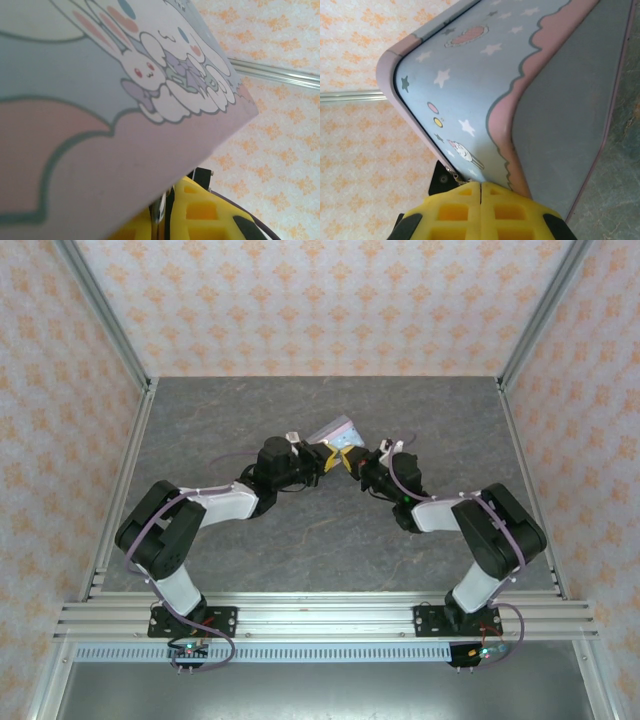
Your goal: Unlock a padlock with a key
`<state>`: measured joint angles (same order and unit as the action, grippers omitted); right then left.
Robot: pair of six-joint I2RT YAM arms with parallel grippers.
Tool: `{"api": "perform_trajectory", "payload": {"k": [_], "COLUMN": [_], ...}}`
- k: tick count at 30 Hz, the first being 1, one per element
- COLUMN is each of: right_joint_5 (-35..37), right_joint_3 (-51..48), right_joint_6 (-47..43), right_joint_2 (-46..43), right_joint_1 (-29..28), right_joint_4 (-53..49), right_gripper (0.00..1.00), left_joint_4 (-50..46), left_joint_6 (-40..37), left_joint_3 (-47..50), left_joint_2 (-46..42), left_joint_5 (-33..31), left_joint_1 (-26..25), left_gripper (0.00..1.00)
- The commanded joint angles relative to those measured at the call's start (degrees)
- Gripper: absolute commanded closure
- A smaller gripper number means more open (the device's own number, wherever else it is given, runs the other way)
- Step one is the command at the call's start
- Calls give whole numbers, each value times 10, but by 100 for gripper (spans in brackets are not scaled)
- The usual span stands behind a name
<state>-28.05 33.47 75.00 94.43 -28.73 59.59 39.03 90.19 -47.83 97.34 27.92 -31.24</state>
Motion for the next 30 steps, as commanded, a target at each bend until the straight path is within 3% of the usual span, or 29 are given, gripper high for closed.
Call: {"api": "perform_trajectory", "payload": {"k": [1, 11, 16, 24, 25, 30], "right_joint_5": [-72, -67, -69, -78, -77, -77], "right_joint_3": [6, 10, -3, -35, -39, -32], "right_joint_6": [3, -5, -16, -80, -93, -169], "right_joint_2": [-30, -18, -38, -133, -149, -220], "right_joint_1": [-45, -42, -21, 12, 16, 29], "right_joint_4": [56, 31, 2, -138, -164, -324], "right_gripper": [100, 99, 55, 4, 0, 1], "left_joint_4": [55, 31, -7, -96, -118, -183], "left_joint_6": [2, -20, -74, -189, -208, -266], "left_joint_3": [-15, -8, 0, -5, -10, -21], "left_joint_2": [8, 7, 12, 17, 17, 25], "left_joint_5": [52, 50, 53, 71, 72, 85], "left_joint_1": [-31, -31, -26, -18, -18, -15], "left_gripper": [100, 100, 100, 100, 100, 100]}}
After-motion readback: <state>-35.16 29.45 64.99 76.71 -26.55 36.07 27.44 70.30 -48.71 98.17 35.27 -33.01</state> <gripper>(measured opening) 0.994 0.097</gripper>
